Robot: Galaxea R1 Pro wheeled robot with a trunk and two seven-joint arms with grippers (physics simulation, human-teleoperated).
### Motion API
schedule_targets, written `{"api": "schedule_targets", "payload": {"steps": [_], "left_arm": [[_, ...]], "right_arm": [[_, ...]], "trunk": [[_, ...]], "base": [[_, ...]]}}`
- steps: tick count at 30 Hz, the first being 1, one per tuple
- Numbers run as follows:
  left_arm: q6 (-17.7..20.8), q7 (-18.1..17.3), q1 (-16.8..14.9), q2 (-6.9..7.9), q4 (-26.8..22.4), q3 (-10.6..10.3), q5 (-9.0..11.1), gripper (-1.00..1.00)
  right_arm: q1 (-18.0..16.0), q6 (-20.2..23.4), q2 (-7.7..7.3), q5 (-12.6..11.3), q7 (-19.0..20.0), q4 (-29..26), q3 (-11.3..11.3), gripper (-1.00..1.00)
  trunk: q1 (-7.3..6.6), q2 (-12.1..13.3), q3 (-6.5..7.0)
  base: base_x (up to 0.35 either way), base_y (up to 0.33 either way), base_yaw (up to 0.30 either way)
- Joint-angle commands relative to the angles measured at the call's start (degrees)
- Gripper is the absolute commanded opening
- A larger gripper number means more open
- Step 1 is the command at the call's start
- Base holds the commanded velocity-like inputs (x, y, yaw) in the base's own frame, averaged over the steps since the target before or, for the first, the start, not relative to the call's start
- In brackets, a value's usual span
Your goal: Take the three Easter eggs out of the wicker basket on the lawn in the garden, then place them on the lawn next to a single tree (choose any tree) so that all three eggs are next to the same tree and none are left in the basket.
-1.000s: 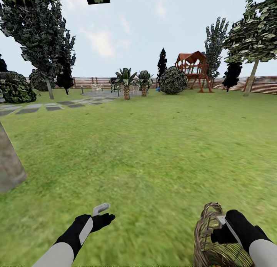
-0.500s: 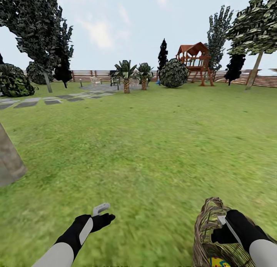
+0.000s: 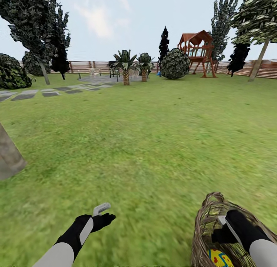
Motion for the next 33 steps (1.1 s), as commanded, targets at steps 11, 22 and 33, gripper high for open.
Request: {"api": "schedule_targets", "payload": {"steps": [11, 22, 33], "left_arm": [[0.43, -0.13, -0.02, -0.30, -0.08, 0.40, 0.21, 1.00], [0.43, -0.13, -0.02, -0.31, -0.10, 0.40, 0.24, 1.00], [0.46, -0.22, -0.03, -0.23, -0.10, 0.57, 0.32, 1.00]], "right_arm": [[-0.03, 0.19, 0.06, 0.61, 0.50, -0.08, 0.02, 1.00], [-0.03, 0.17, 0.06, 0.63, 0.41, -0.08, 0.11, 1.00], [-0.03, 0.14, 0.24, 0.65, 0.32, -0.08, 0.21, 1.00]], "trunk": [[0.27, -0.17, -2.50], [0.55, -0.32, -4.94], [0.84, -0.47, -7.37]], "base": [[0.000, 0.000, 0.000], [0.153, 0.000, 0.000], [0.036, 0.000, 0.000]]}}
